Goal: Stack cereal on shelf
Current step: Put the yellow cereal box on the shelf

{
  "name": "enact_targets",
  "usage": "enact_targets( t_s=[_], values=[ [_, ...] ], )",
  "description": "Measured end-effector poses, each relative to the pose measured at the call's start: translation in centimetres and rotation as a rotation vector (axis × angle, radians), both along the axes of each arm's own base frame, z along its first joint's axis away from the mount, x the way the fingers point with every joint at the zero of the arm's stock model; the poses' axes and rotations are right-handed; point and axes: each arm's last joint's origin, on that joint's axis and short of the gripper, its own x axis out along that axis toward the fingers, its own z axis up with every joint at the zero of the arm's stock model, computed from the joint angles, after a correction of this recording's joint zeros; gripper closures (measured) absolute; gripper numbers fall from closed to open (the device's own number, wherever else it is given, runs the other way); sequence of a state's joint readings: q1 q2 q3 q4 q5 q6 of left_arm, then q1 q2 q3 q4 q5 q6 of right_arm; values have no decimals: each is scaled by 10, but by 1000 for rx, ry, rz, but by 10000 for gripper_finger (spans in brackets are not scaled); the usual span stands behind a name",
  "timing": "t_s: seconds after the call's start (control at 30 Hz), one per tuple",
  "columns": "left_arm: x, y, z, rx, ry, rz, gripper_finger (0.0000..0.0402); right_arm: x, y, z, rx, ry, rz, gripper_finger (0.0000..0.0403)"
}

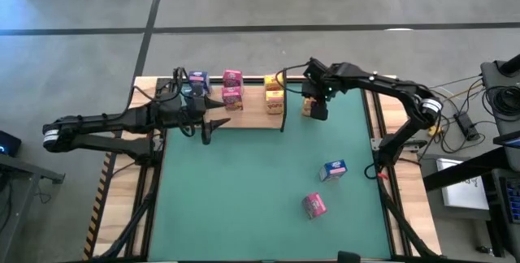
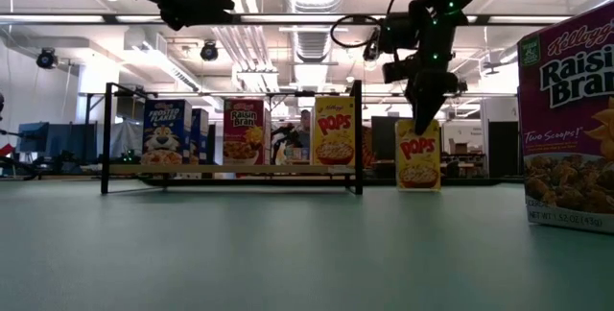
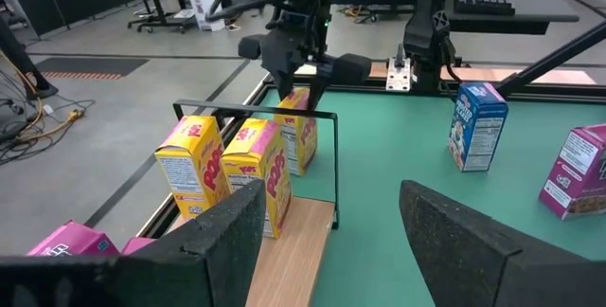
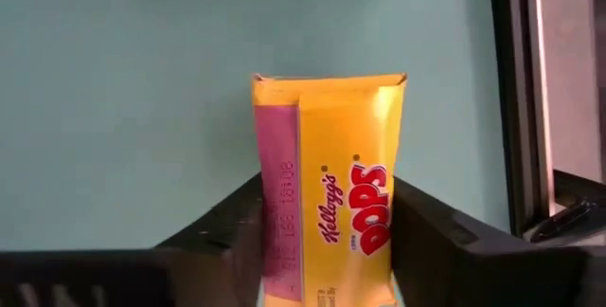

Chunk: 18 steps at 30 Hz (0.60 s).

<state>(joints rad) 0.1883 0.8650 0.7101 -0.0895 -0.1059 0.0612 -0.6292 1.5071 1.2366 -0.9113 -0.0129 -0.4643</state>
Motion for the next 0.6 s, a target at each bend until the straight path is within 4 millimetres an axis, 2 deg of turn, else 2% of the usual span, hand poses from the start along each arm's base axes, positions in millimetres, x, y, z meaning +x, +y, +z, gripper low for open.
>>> enact_targets(
  t_s=[0.17, 0.33, 0.47, 0.6],
  values=[
    [0, 0, 0, 0, 0, 0, 174, -2, 3, 6, 22, -37, 9, 270],
    [0, 0, 0, 0, 0, 0, 174, -9, 8, 18, 4, -60, 2, 275],
    [0, 0, 0, 0, 0, 0, 174, -14, 10, 50, -40, -93, -48, 268],
    [0, 0, 0, 0, 0, 0, 174, -17, 16, 97, -103, -197, -79, 269]
  ],
)
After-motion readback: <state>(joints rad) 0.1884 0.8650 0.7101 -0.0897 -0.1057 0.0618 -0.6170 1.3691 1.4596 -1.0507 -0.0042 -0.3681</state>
